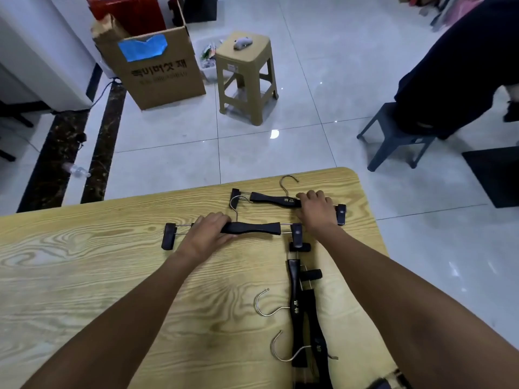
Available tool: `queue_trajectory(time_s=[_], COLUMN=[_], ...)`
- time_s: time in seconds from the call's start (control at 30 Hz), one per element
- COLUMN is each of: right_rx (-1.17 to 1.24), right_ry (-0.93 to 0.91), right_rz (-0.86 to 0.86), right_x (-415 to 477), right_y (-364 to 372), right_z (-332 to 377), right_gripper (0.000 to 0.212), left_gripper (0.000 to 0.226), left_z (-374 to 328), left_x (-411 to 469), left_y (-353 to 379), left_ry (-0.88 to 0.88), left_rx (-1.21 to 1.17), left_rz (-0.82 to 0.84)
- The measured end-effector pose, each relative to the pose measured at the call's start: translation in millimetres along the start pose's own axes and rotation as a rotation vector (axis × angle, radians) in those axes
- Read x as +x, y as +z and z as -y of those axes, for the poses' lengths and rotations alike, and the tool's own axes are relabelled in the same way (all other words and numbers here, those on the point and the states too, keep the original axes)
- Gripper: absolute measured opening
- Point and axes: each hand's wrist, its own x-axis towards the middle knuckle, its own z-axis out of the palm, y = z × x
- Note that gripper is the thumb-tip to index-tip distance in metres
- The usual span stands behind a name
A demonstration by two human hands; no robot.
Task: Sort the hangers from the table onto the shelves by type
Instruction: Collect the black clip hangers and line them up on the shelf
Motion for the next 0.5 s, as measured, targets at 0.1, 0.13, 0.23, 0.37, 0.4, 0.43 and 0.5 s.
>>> queue_trajectory(time_s=[0.1,0.13,0.23,0.37,0.4,0.43,0.5], right_rx=[-0.028,-0.033,-0.075,-0.143,-0.157,-0.165,-0.16], right_ry=[-0.009,-0.005,0.014,-0.001,-0.008,-0.012,-0.021], right_rz=[0.007,0.008,-0.005,-0.009,-0.016,-0.028,-0.061], right_x=[3.3,3.9,4.2,4.7,4.4,3.5,1.3], right_y=[6.6,7.5,7.7,7.1,7.0,7.0,5.7], right_z=[-2.2,-2.2,0.6,5.2,6.1,6.8,8.1], right_gripper=[0.041,0.041,0.044,0.054,0.053,0.051,0.049], left_gripper=[0.038,0.038,0.04,0.04,0.04,0.04,0.041], left_z=[2.3,3.5,5.6,8.0,8.5,8.8,8.2], left_x=[2.0,1.9,0.3,-3.0,-4.5,-6.5,-11.4], left_y=[3.6,4.9,8.2,9.6,8.9,8.0,4.6], left_ry=[-0.007,-0.01,-0.029,-0.04,-0.045,-0.051,-0.059], left_rx=[-0.004,-0.004,-0.013,-0.026,-0.026,-0.025,-0.016], left_rz=[0.019,0.025,0.042,0.035,0.032,0.031,0.023])
